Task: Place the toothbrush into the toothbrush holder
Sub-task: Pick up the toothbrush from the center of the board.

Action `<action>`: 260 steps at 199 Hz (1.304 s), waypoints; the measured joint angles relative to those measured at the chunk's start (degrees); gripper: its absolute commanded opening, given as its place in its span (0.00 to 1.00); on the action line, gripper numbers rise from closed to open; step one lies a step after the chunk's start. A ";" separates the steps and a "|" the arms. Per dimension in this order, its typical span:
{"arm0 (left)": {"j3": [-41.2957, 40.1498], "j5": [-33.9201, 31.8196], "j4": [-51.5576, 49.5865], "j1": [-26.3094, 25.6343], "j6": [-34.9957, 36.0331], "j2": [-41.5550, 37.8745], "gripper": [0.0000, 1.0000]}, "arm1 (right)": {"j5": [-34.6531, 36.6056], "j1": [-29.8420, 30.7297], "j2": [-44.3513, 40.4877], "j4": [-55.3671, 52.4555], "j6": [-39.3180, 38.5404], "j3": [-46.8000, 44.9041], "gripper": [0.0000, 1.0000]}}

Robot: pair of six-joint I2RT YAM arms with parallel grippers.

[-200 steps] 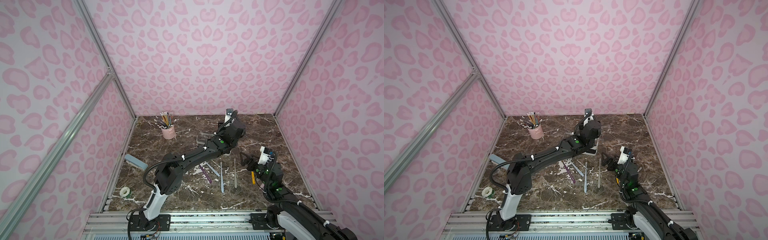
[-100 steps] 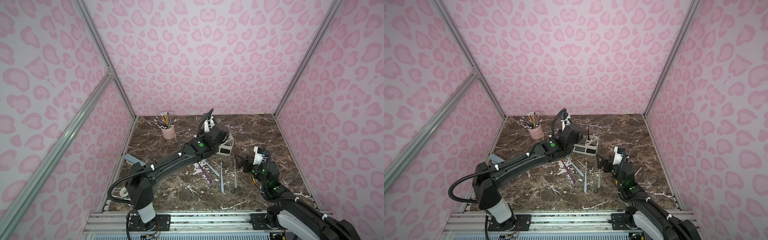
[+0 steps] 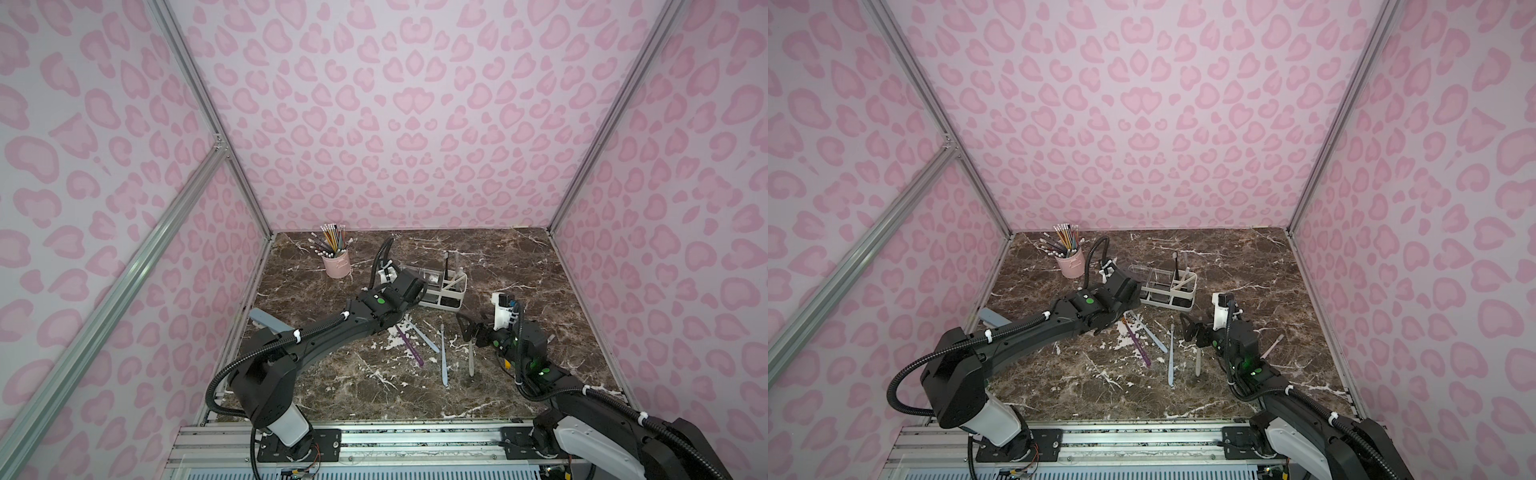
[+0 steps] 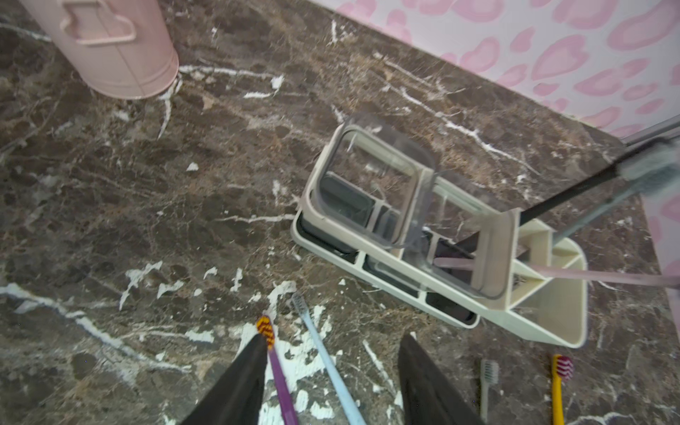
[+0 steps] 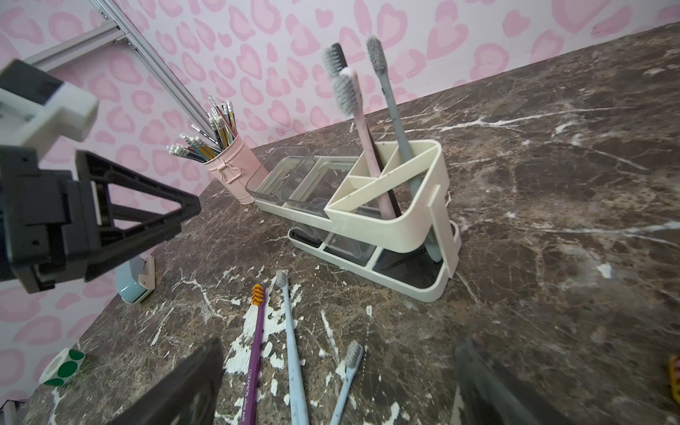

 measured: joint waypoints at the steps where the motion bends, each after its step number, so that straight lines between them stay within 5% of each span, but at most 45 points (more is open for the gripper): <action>1: -0.13 0.09 0.00 0.04 -0.04 0.00 0.58 | 0.04 0.00 0.00 0.00 0.00 0.00 0.99; 143: -4.98 11.17 0.46 3.48 -4.46 7.28 0.49 | 0.07 0.09 0.26 -0.02 0.02 0.50 0.99; 260: -4.00 12.94 0.57 5.42 -4.68 12.72 0.37 | 0.07 0.39 -0.63 -0.46 0.02 0.76 0.99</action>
